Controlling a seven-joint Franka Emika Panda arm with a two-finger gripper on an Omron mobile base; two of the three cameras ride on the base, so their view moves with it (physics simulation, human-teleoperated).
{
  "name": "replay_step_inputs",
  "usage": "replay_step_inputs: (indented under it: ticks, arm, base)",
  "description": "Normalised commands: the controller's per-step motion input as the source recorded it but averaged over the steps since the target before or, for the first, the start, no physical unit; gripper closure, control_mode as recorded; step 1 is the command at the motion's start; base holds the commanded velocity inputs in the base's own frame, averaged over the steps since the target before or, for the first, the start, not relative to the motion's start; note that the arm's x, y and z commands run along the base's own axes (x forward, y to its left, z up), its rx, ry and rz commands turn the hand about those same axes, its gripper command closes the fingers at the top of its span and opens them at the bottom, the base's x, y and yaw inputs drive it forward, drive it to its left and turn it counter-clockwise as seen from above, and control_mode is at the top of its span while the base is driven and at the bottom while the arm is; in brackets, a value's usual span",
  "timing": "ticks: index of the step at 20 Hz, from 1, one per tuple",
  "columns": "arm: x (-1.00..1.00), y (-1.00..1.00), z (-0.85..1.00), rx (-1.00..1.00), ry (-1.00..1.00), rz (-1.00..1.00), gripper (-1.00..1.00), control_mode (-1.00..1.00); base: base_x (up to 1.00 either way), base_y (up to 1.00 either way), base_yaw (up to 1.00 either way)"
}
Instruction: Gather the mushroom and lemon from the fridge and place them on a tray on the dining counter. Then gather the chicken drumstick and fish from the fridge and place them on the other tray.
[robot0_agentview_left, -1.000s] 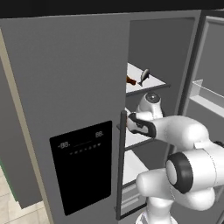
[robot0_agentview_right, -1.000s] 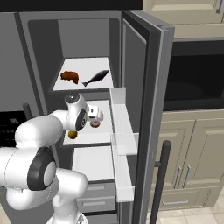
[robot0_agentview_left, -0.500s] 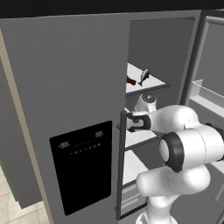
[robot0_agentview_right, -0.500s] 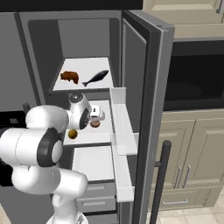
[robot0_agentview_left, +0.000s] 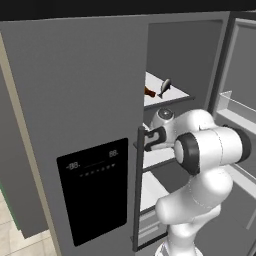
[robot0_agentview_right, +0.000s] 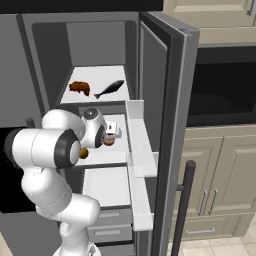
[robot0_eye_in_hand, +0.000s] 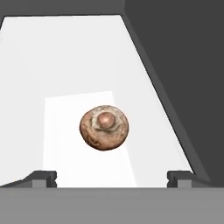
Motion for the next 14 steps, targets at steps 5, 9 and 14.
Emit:
replay_step_inputs:
  ticks: [5,9,14]
  arm:
    - [0.27,0.05,-0.24,0.0,0.01,0.0,-1.0,-1.0]
    - [0.27,0.03,-0.2,0.0,0.02,0.0,-1.0,-1.0]
    - [0.29,0.03,-0.13,0.0,0.02,0.0,-1.0,-1.0]
  base:
    - [0.0,0.0,0.0]
    - [0.0,0.0,0.0]
    - [0.0,0.0,0.0]
